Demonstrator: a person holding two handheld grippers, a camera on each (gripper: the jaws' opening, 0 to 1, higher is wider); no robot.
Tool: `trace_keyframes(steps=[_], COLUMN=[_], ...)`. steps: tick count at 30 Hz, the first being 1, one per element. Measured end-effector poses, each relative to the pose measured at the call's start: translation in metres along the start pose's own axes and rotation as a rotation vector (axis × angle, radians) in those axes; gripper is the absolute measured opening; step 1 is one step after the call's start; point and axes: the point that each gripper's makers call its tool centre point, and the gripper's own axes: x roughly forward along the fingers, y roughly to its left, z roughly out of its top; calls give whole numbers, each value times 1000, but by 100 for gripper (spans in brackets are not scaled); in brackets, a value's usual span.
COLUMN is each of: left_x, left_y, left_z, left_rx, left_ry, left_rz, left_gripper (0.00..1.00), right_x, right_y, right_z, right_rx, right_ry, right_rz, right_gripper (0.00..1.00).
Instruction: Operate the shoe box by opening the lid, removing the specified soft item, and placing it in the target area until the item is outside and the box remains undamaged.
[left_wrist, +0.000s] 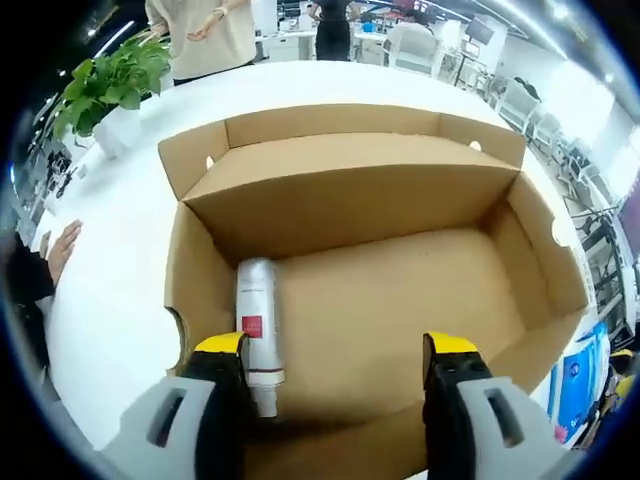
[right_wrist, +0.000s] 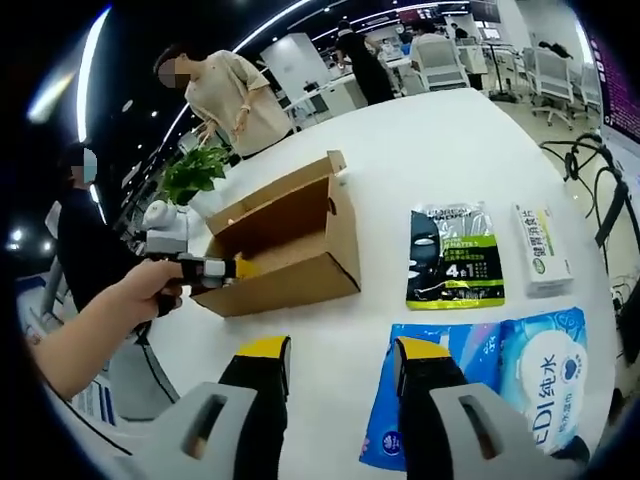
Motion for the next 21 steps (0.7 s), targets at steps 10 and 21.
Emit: trace_keyframes(steps=[10,21], left_x=[3,15], left_y=[5,0], left_z=[7,-16], left_rx=[76,10], left_ry=[6,50], left_rz=[37,-90], left_gripper=[72,51], right_x=[4,1], right_y=[8,4], right_z=[0,-10], right_rx=[-6,26], right_ry=[-2,-4], right_rz=[9,5], right_gripper=[40,40])
